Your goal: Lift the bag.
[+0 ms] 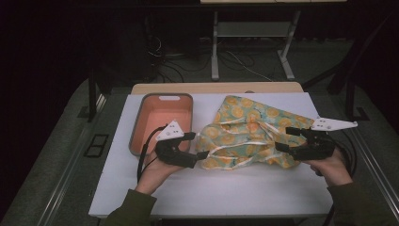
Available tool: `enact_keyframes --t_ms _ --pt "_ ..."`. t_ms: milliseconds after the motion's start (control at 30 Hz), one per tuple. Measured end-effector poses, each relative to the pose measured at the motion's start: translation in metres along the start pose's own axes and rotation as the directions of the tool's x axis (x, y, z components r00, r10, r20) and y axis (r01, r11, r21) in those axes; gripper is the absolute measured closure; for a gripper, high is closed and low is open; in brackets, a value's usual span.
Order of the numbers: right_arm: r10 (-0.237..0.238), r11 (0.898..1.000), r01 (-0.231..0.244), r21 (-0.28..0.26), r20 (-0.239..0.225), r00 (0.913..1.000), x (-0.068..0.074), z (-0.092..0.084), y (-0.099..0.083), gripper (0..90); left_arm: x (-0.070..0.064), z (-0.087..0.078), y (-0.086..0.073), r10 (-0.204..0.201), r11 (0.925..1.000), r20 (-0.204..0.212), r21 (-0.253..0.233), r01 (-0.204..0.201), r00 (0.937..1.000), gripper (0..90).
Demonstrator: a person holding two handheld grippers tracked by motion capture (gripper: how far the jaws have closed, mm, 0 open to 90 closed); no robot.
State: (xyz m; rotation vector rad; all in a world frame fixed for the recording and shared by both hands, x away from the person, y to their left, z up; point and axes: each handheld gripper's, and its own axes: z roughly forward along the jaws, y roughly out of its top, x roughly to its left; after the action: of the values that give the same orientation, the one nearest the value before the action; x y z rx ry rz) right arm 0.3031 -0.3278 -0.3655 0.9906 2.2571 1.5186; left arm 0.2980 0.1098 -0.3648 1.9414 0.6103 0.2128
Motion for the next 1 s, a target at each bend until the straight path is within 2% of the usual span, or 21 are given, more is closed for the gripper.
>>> enact_keyframes --t_ms 167,333,500,667,1000 --pt "-0.018 1.000 0.018 0.002 0.009 0.9998 0.003 -0.008 -0.010 12.0 -0.001 -0.017 -0.015 0.006 0.9998 -0.031 -0.018 -0.007 0.9995 5.1" --pt "-0.031 0.999 0.030 0.012 0.009 0.9995 0.006 -0.013 -0.021 11.8 0.000 -0.033 -0.027 0.003 0.9995 -0.047 -0.031 -0.004 0.9989 0.6" --pt "-0.037 0.999 0.037 0.036 0.003 0.9993 0.010 -0.013 -0.030 11.0 -0.001 -0.045 -0.038 0.003 0.9989 -0.074 -0.047 -0.006 0.9973 0.0" --pt "-0.042 0.998 0.041 0.044 0.012 0.9991 0.013 -0.011 -0.042 11.0 -0.002 -0.053 -0.048 0.002 0.9986 -0.074 -0.053 -0.006 0.9972 0.0" --pt "-0.038 0.997 0.035 0.069 0.040 0.9985 0.013 -0.007 -0.058 11.0 -0.002 -0.058 -0.061 0.018 0.9993 -0.089 -0.031 -0.021 0.9959 0.0"
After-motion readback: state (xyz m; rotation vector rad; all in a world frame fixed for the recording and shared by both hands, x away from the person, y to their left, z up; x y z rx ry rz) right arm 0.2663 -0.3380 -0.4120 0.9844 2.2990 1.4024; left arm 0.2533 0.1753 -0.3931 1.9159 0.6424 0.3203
